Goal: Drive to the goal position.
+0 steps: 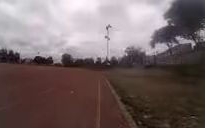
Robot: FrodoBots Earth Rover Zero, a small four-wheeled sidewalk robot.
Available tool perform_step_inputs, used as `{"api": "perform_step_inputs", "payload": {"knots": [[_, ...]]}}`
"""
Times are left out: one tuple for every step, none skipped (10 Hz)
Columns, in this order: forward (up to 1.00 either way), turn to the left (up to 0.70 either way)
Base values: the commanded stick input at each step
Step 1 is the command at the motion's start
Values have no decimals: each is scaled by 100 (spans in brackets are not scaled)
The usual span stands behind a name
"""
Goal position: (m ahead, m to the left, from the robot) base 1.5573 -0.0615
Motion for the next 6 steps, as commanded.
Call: {"api": "perform_step_inputs", "payload": {"knots": [[70, 0], [70, 0], [70, 0], [70, -4], [70, -12], [70, -13]]}}
